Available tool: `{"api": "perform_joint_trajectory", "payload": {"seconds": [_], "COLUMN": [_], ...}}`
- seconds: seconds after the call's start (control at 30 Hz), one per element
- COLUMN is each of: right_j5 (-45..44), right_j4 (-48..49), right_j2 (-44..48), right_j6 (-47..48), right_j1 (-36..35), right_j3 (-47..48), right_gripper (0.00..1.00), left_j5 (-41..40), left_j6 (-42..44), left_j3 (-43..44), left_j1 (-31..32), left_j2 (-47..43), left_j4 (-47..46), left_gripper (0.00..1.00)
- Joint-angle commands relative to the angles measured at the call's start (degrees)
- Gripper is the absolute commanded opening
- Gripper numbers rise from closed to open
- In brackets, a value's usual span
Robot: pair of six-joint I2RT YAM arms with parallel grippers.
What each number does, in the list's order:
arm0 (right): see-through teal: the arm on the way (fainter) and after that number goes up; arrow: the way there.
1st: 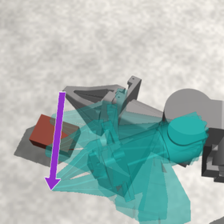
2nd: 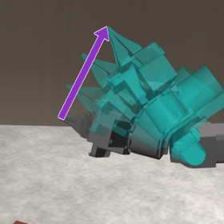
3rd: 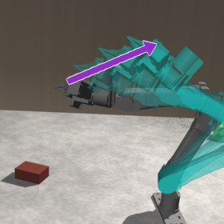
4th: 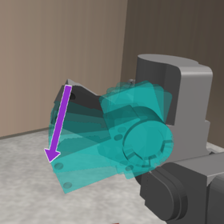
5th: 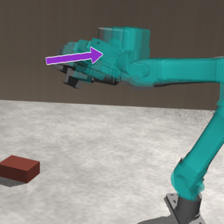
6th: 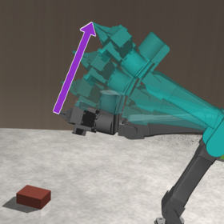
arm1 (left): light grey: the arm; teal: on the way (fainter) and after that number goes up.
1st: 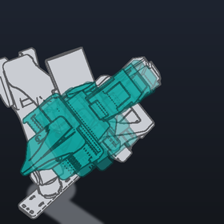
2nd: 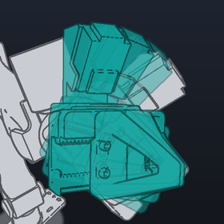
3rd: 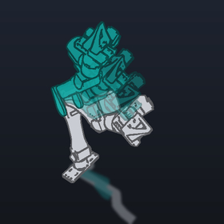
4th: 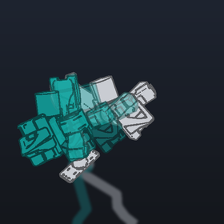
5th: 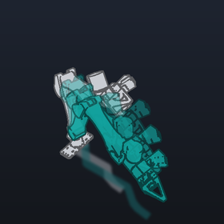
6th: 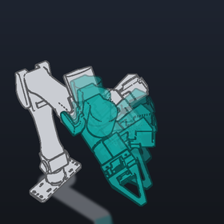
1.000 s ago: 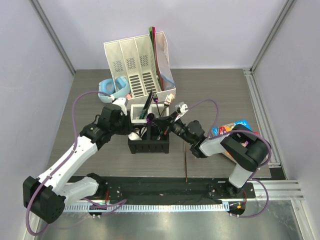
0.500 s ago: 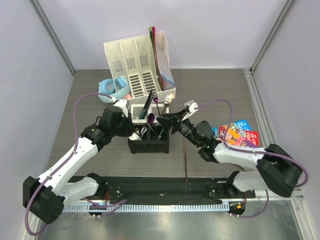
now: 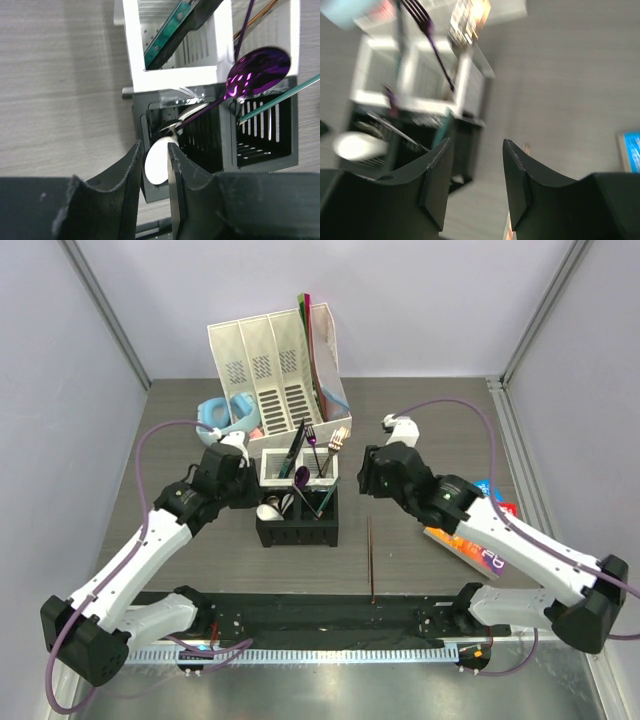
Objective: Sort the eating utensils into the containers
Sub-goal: Pick up the chopstick from the center of the board.
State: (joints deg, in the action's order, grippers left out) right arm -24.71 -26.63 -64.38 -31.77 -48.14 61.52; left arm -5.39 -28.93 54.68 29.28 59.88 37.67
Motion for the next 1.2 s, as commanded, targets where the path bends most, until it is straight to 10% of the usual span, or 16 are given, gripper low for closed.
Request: {"api": "perform_joint_trajectory", "payload": {"seconds": [0.0, 1.17], "right_j5": [2.9, 31.7], "right_j4": [-23.0, -11.2], "right_j2": [-8.1, -32.1], "right_j6": [-4.6, 5.0], "right_j1": [0.3, 7.1], "right_j3": [2.2, -9.1], "right_gripper": [0.5, 0.38], "left_j5": [-2.0, 0.4], "left_j6": [-1.7, 2.3], "left_j3": [2.7, 13.4], "left_j1": [0.3, 0.3], "left_j2": [-0.8, 12.4], "left_j4": [2.9, 6.2], "left_gripper": [0.27, 0.25]}}
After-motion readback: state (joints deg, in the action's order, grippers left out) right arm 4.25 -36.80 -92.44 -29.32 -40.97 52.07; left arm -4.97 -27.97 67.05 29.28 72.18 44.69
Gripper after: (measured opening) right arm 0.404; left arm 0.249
